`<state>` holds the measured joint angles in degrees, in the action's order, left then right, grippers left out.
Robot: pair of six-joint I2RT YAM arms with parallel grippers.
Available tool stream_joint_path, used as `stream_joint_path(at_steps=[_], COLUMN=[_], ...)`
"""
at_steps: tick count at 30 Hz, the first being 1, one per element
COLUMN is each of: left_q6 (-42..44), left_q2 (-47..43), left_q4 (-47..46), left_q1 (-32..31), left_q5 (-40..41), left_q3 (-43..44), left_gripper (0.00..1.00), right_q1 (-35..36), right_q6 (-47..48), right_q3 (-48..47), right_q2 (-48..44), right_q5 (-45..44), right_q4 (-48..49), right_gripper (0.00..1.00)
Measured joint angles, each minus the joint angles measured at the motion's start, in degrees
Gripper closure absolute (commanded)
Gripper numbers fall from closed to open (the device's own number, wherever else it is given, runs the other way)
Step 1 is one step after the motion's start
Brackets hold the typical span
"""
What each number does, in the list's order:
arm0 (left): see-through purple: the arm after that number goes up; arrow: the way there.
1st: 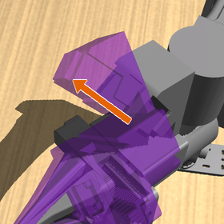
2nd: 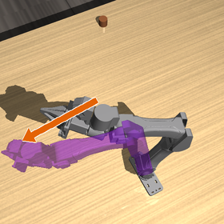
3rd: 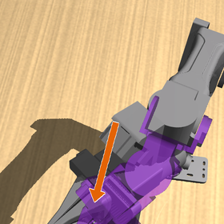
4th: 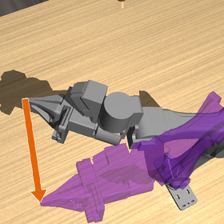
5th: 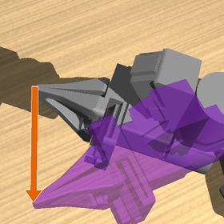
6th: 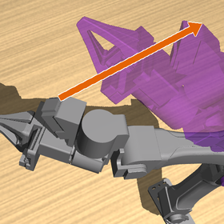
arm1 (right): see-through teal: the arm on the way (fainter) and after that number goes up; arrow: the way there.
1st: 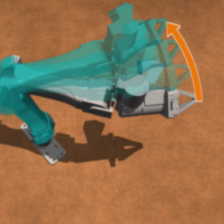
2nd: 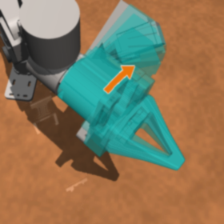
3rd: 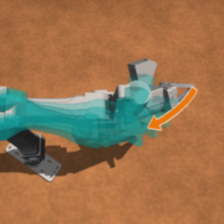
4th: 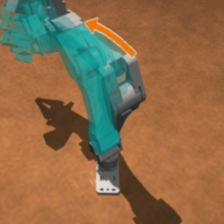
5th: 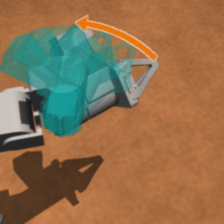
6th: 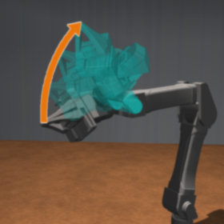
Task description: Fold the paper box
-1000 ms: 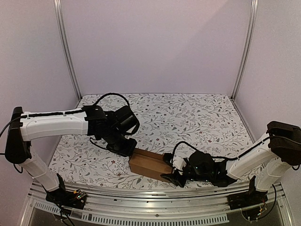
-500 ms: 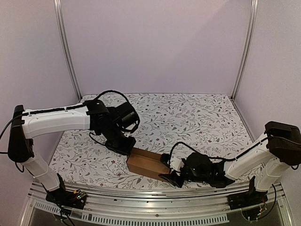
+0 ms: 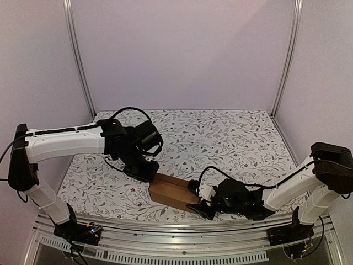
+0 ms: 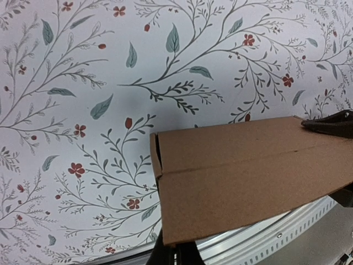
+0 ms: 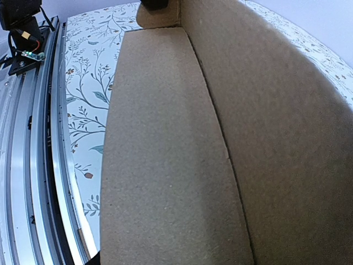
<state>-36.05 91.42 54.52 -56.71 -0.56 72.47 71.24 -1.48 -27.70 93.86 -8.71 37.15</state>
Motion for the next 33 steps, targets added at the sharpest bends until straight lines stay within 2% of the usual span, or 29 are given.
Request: stream_joint_path(at_steps=[15, 26, 30, 33], left_q6=[3.48, 1.79, 0.72, 0.33], left_q2=[-1.14, -1.53, -1.53, -1.53], left_q4=[-4.48, -7.8, -8.44, -8.72], left_q1=[-1.07, -3.72, -4.66, -4.9], left_q5=[4.31, 8.94, 10.75, 11.28], left_q3=[-3.65, -6.88, -7.54, -7.61], left_gripper=[1.0, 1.0, 1.0, 1.0], right_q1=[0.0, 0.11, 0.13, 0.24], right_q6=[-1.33, -3.08, -3.63, -3.93], right_q3=[-1.03, -1.95, -2.01, -2.12], right_q2=[0.13, 0.76, 0.76, 0.74], right_q5=[-0.22, -1.25, -1.42, -2.27], right_q4=[-1.77, -2.45, -2.64, -3.39], right_gripper=[0.53, 0.51, 0.46, 0.35])
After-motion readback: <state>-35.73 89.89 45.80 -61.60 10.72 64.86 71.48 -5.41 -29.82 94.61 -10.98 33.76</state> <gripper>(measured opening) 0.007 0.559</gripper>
